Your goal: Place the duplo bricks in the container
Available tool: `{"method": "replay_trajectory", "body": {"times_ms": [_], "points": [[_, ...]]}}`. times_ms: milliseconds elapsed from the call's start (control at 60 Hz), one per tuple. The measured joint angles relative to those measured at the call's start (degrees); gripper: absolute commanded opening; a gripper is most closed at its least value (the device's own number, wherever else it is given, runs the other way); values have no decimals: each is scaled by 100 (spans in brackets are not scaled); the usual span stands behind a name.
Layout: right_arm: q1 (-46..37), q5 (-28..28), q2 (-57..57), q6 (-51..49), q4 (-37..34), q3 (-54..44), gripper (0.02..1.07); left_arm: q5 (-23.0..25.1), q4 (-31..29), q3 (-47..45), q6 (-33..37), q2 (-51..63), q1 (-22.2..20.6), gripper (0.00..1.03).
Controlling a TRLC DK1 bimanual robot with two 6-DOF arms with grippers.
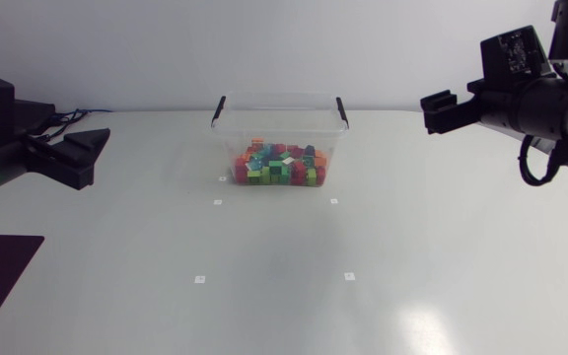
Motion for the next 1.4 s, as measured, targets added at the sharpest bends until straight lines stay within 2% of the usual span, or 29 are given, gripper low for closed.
{"method": "replay_trajectory", "body": {"times_ms": [150,450,1167,1400], "points": [[-243,0,-527,-52,140,-505,102,-4,229,-374,0,-302,199,99],[-557,-24,-1641,-181,302,-1523,102,-4,597,-1156,0,-942,271,99],[-651,-24,-3700,-402,186,-2903,102,-2,682,-2450,-2,-2769,396,99],[-651,-26,-4387,-275,149,-3407,102,-20,684,-2704,-363,-3136,396,99]]}}
